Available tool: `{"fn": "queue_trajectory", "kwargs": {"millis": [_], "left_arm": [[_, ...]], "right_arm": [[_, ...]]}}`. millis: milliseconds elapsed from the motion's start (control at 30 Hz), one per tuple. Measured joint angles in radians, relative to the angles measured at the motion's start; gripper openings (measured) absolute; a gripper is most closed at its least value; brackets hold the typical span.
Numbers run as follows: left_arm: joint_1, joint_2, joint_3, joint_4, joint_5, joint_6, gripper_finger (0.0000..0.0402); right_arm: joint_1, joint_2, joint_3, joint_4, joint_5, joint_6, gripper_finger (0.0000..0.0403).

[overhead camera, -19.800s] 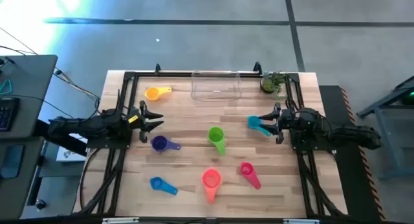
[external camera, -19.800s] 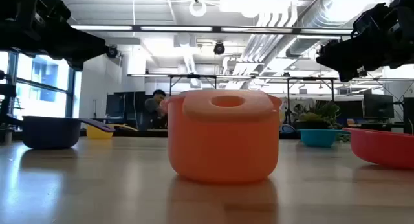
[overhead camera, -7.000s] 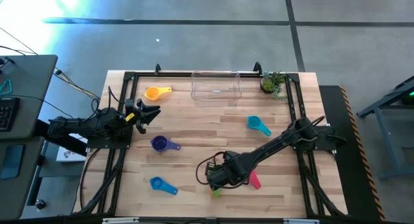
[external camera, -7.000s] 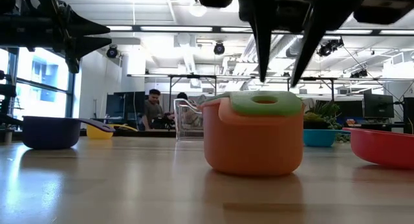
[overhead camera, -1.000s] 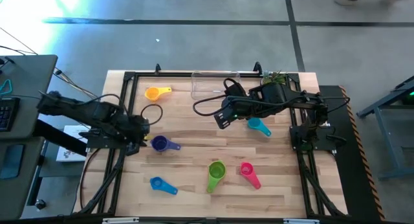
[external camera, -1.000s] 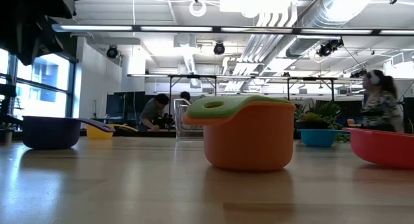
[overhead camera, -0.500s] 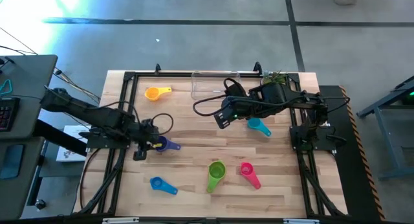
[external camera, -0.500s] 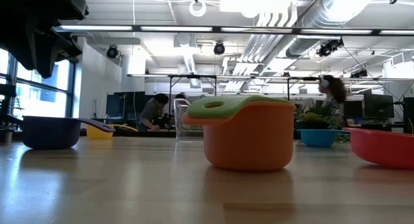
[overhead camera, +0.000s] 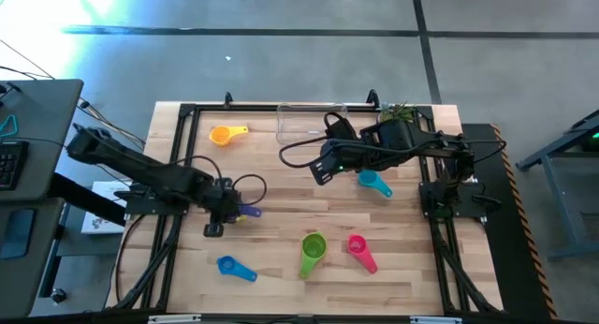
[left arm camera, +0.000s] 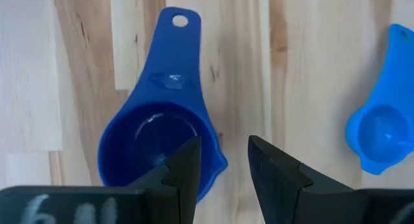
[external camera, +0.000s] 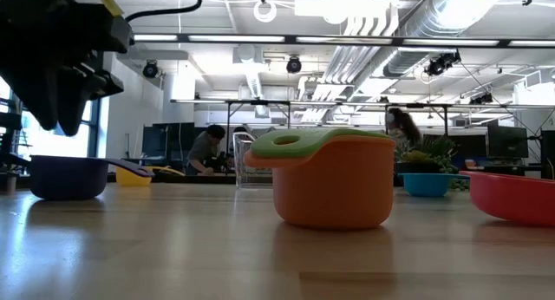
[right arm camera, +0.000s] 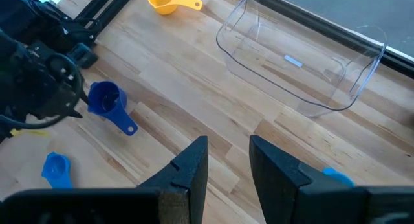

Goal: Nest measuring cups in basket
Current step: Stack the dark blue measuring cup on top of the green measuring cup

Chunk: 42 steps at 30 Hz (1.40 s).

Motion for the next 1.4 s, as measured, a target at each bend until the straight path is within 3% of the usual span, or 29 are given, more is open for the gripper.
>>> {"fn": "queue_trajectory", "kwargs": {"millis": [467,667,1067,1400], "left_arm": [[-0.045,0.108,0.0,0.032,-0.023,-0.046,0.0117],[-0.058,0.148,0.0,0.033,-0.111,-0.098,0.0117],[-0.058,0.243,0.0,0.037,-0.114,-0.098,0.0117],[-0.059,0.237,0.0,0.043,-0.114,-0.031,0.0045]], "right_arm": [[0.0,0.0,0.0,0.0,-0.004,-0.004,0.0106],[0.0,0.0,0.0,0.0,-0.007,-0.018,0.0106],[0.0,0.0,0.0,0.0,-0.021,-0.018,0.0106],[0.0,0.0,0.0,0.0,-0.024,-0.016,0.0106]]}}
